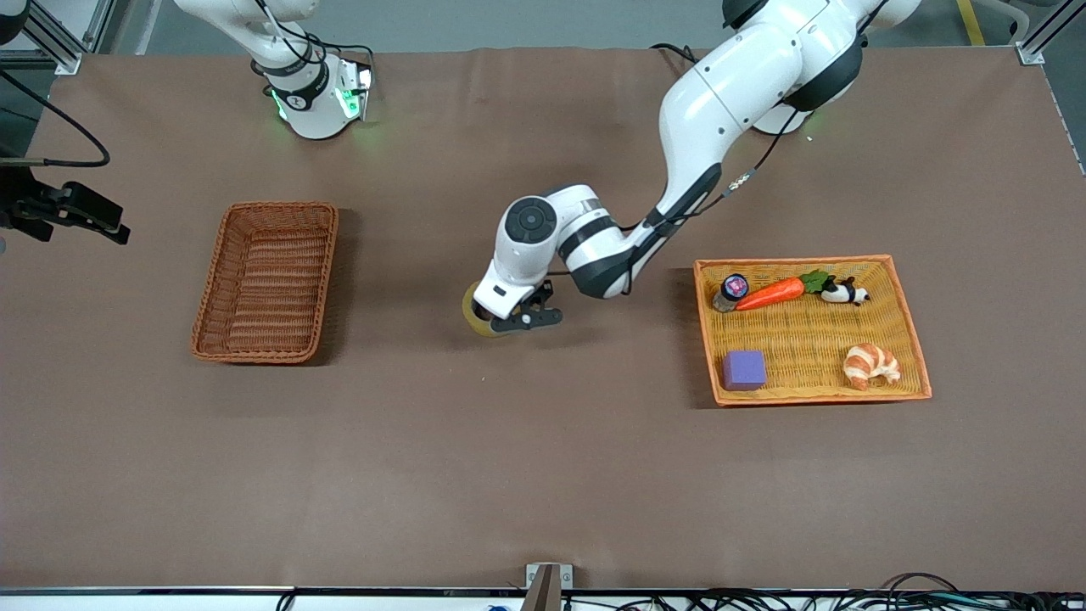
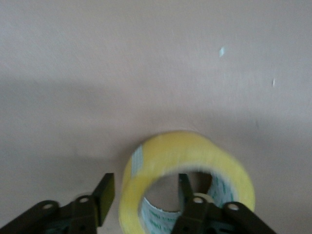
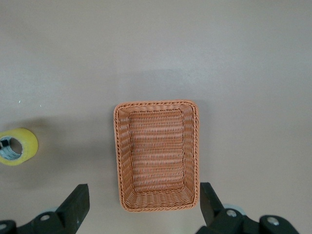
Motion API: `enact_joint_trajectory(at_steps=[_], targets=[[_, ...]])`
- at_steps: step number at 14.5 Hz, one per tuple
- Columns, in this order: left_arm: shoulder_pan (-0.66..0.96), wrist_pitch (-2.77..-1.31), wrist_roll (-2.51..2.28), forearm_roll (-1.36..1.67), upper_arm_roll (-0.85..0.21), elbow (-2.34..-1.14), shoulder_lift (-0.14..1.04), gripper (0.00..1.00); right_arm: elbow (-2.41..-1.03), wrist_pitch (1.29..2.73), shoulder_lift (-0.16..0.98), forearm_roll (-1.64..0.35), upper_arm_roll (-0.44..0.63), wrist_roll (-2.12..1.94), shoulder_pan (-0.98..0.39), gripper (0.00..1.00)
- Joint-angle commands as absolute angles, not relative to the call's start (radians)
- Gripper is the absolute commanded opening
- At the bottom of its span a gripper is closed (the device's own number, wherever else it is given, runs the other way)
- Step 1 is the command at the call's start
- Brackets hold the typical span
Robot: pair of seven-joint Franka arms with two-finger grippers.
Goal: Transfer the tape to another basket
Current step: 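Set the tape roll down while the right gripper reaches toward it, then lower the right gripper onto the tape while the left gripper withdraws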
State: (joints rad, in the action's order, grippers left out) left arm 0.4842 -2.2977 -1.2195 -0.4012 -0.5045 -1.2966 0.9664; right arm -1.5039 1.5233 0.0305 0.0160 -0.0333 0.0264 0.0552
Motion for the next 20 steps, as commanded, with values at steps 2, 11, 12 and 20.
enact_joint_trajectory(at_steps=[2,11,12,20], targets=[[0.346,-2.153,-1.206,-0.408,-0.58,-1.322,0.87,1.0,-1.508,1.546,0.041,-0.024,-0.04,0.023,0.037,1.0],[0.112,-1.919,-0.806,-0.315,-0.517,-1.446,0.531,1.0,-1.598,1.868,0.253,0.018,-0.261,0.368,-0.155,1.0],[0.115,-1.919,-0.757,-0.283,-0.468,-1.478,0.478,1.0,-1.611,1.922,0.293,0.031,-0.262,0.408,-0.193,1.0],[0.111,-1.876,-0.216,0.02,-0.146,-1.621,0.177,1.0,-1.718,2.221,0.537,0.199,-0.262,0.522,-0.356,1.0]])
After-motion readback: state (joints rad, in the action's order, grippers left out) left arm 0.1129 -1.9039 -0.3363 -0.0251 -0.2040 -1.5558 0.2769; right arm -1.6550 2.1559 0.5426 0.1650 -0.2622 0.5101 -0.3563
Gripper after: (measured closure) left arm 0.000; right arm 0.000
